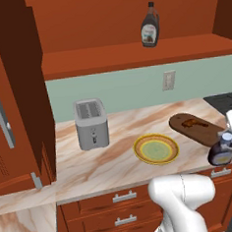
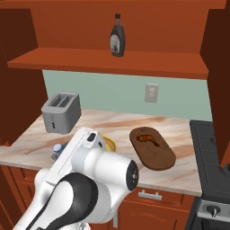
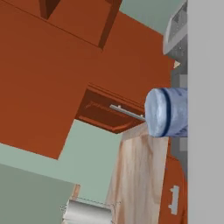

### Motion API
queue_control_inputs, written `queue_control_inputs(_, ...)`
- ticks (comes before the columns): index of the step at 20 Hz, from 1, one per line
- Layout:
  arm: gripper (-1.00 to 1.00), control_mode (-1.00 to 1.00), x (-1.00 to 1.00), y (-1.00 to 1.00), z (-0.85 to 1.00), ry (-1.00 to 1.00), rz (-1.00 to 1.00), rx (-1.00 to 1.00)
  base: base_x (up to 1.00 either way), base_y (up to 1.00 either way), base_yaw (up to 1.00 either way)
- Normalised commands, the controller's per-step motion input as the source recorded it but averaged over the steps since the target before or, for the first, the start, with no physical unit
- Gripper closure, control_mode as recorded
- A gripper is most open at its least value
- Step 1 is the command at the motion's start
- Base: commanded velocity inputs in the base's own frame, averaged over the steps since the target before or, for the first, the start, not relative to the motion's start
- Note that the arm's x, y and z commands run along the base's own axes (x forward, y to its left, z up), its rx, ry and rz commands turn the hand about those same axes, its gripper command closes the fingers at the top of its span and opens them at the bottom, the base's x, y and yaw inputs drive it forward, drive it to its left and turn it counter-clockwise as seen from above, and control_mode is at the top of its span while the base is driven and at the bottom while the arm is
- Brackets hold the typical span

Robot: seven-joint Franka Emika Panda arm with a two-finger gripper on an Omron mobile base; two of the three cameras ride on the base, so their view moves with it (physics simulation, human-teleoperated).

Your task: Pick the chicken drumstick from the plate and place it on the cutting board. Then pick the condiment bottle from the cabinet and place it next to the cutting board.

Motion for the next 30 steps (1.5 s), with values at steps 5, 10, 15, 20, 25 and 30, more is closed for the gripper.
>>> queue_control_inputs(5,1.00,-1.00,0.38,-0.01,-0.19,-0.04,-0.14,0.01,0.00,0.00,0.00)
queue_control_inputs(10,1.00,-1.00,0.29,-0.04,-0.15,-0.01,-0.10,0.01,0.00,0.00,0.00)
queue_control_inputs(15,1.00,-1.00,0.20,-0.01,-0.06,0.00,-0.05,0.02,0.00,0.00,0.00)
queue_control_inputs(20,1.00,-1.00,0.15,-0.06,-0.08,-0.01,-0.02,0.03,0.00,0.00,0.00)
queue_control_inputs(25,1.00,-1.00,0.05,-0.02,-0.20,-0.03,0.00,0.06,0.00,0.00,0.00)
queue_control_inputs(30,1.00,-1.00,0.00,-0.04,-0.21,-0.04,0.00,0.07,0.00,0.00,0.00)
